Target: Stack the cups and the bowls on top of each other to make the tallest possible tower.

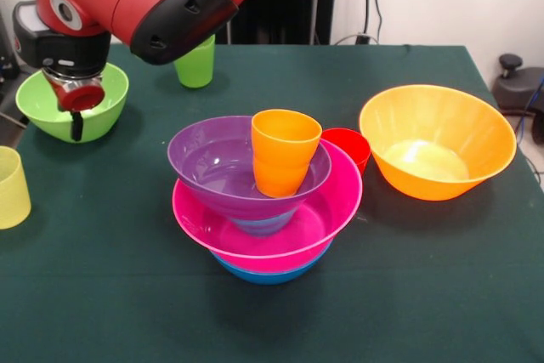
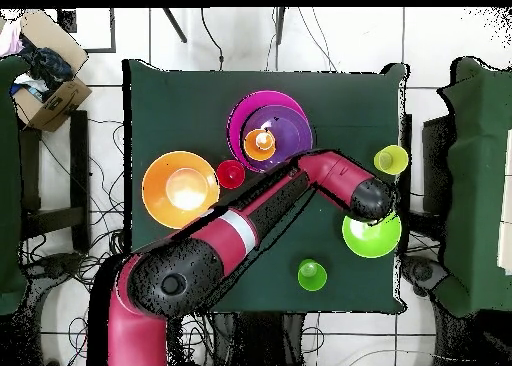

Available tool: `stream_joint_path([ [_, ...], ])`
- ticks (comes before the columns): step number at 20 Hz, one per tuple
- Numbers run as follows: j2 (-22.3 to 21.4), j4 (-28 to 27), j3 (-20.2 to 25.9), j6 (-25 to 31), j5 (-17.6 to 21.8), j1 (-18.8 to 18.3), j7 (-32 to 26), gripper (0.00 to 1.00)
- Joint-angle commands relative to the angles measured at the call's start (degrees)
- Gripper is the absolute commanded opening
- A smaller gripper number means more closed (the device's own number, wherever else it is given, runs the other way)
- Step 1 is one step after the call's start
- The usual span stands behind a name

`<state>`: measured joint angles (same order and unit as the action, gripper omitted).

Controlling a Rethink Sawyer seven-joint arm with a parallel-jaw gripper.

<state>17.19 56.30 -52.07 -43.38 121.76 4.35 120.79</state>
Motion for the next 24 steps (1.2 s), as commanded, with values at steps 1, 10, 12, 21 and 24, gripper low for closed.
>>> stream_joint_path([
  [1,1.6,0.4,12.0,1.4,-5.0,0.0,-2.3,1.0],
  [10,1.3,0.2,13.3,2.0,-5.7,-0.7,-3.6,1.0],
  [12,1.1,0.6,13.5,2.2,-5.8,-0.5,-3.8,1.0],
  [21,0.9,0.6,14.4,2.5,-6.9,-1.0,-5.5,1.0],
  [24,1.1,0.7,14.2,2.5,-7.4,-0.9,-5.6,1.0],
])
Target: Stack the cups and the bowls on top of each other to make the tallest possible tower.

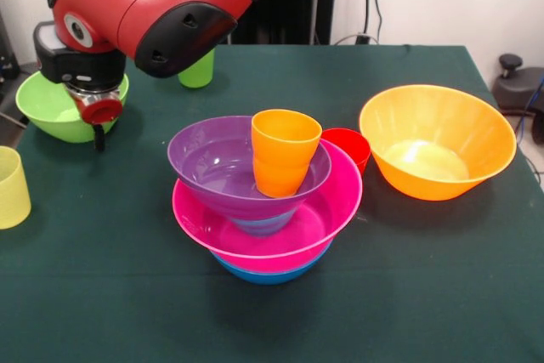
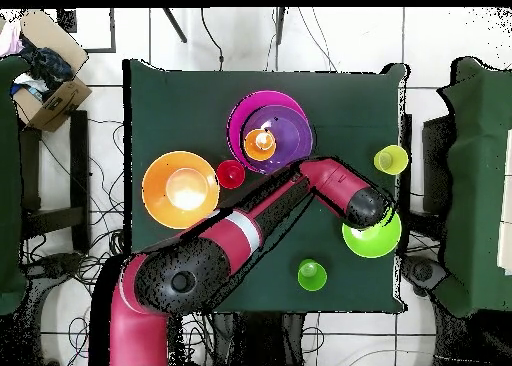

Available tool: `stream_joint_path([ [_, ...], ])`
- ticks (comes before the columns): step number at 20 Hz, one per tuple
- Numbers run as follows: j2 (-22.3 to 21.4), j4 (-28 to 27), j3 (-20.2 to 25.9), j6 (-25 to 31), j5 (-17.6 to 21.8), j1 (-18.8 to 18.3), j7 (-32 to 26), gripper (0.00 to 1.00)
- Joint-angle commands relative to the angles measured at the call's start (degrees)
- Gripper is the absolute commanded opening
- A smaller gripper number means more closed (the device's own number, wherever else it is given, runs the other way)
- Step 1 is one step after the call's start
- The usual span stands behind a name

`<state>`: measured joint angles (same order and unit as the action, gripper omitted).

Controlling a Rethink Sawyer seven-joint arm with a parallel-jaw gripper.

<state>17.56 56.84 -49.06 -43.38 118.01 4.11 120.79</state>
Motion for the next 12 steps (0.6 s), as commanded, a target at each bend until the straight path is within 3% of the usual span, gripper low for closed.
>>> stream_joint_path([
  [1,0.7,0.2,11.2,2.5,-3.7,-0.7,-5.8,1.0],
  [12,1.0,0.1,10.8,2.3,-3.9,-0.7,-6.3,1.0],
])
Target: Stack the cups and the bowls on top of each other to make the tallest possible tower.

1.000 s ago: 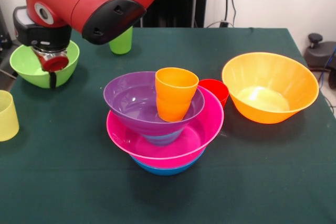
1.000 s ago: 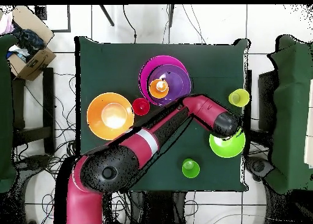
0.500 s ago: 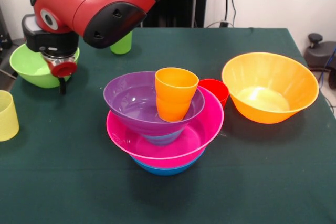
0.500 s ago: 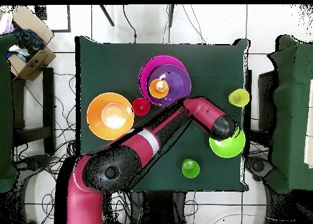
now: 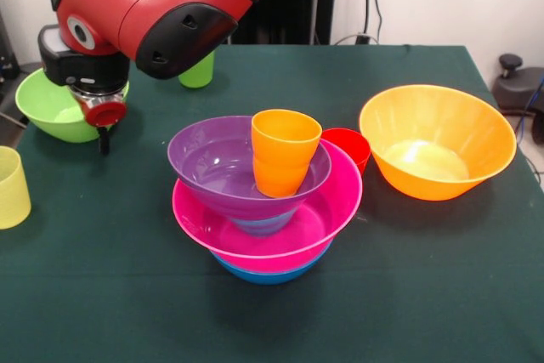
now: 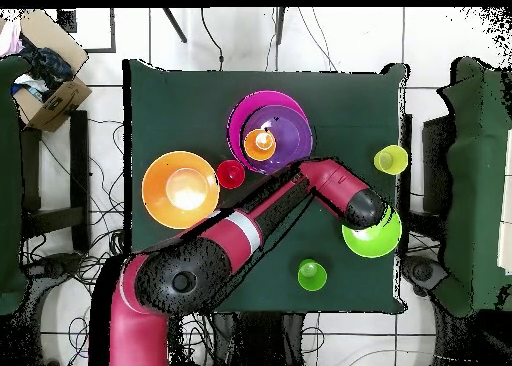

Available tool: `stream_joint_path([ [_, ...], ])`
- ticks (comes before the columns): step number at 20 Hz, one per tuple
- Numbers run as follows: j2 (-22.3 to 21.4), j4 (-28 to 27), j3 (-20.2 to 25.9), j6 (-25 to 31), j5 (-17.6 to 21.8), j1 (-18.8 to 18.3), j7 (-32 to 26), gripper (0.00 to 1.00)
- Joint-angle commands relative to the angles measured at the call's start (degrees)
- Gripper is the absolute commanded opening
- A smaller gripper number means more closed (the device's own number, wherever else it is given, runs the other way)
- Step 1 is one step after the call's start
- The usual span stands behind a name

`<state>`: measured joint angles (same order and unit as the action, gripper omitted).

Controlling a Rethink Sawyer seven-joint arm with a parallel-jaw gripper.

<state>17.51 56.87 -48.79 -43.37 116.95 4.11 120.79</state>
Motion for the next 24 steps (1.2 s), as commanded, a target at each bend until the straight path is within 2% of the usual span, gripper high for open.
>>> stream_joint_path([
  [1,1.1,0.0,10.5,2.3,-2.8,-0.7,-6.2,1.0],
  [11,1.3,-0.3,10.2,1.7,-2.2,-1.0,-6.1,1.0],
  [16,2.8,-0.8,9.1,2.1,-0.8,-1.2,-5.8,1.0],
  [21,2.1,-0.6,10.4,2.0,-0.4,-2.5,-10.6,1.0],
  [24,2.5,-0.3,10.4,2.4,-0.1,-2.5,-11.1,1.0],
])
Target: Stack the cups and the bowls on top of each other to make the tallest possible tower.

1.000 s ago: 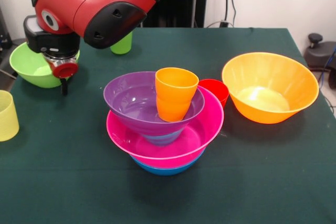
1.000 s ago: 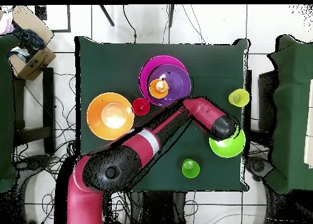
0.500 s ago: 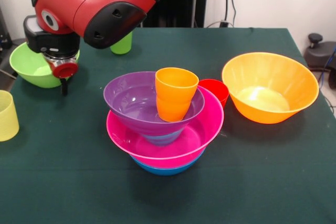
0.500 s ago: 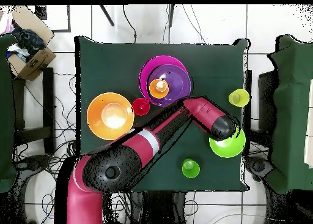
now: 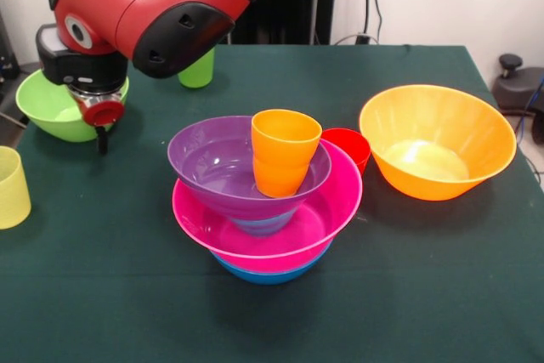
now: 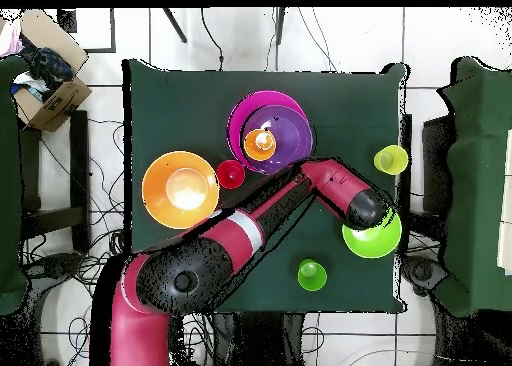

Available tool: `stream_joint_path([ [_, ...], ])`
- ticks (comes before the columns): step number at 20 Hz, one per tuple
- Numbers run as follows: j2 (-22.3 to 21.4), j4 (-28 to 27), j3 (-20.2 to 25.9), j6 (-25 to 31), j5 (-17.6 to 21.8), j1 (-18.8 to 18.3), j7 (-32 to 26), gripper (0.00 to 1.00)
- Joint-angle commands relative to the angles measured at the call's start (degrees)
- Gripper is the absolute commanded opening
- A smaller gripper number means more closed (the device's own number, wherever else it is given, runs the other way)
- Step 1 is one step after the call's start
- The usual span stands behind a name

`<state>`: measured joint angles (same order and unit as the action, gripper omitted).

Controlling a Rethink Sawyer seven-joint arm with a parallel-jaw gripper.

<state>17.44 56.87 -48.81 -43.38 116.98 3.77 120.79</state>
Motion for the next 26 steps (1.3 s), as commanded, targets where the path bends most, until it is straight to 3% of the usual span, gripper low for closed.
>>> stream_joint_path([
  [1,2.6,-0.3,10.4,2.3,-0.1,-2.0,-11.2,1.0],
  [26,0.1,1.6,12.6,-0.2,-0.8,-3.2,-15.3,1.0],
])
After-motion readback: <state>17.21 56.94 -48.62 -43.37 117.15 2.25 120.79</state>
